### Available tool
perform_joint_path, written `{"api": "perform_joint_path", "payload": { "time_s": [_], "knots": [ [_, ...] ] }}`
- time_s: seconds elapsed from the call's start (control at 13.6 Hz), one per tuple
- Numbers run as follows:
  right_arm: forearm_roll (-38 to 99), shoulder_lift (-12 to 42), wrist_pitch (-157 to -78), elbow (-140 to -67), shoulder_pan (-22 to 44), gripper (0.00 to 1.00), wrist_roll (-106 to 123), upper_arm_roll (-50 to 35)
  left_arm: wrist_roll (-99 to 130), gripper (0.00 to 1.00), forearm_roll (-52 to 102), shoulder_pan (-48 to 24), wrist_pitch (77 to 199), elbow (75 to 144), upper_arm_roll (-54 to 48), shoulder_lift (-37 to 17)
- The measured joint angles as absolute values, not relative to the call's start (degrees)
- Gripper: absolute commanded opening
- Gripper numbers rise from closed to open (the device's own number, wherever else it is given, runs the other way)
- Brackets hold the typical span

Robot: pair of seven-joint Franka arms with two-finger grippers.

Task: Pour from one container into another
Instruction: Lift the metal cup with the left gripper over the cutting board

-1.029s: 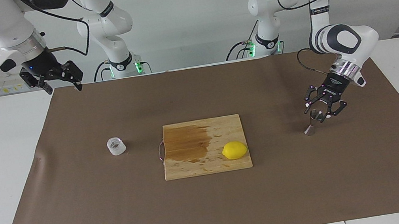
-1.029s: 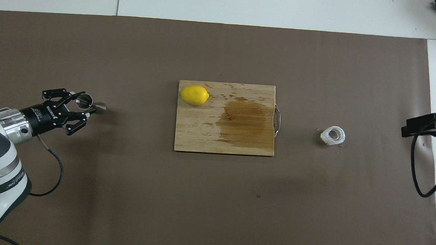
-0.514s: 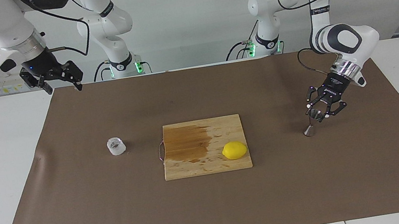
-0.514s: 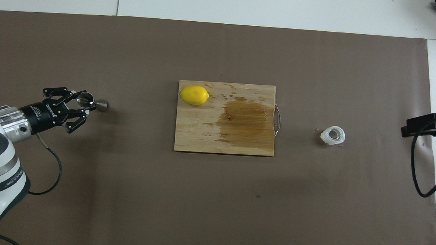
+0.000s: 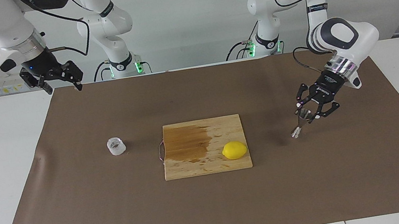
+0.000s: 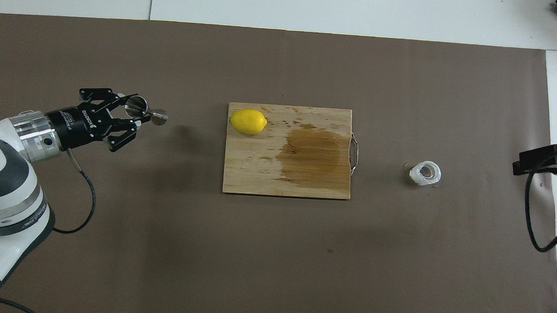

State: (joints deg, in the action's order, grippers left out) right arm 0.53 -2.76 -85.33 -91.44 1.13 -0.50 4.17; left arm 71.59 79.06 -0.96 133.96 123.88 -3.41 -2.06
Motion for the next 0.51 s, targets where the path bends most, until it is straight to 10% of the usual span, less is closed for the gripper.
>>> {"api": "perform_joint_path", "payload": {
  "time_s": [0.51],
  "knots": [
    [0.5,-2.8,-85.3,-91.4,1.1,1.0,-0.5,4.2,85.5,0.0,79.1,-20.6,148.4,118.1,-4.5,-3.5]
  ]
}}
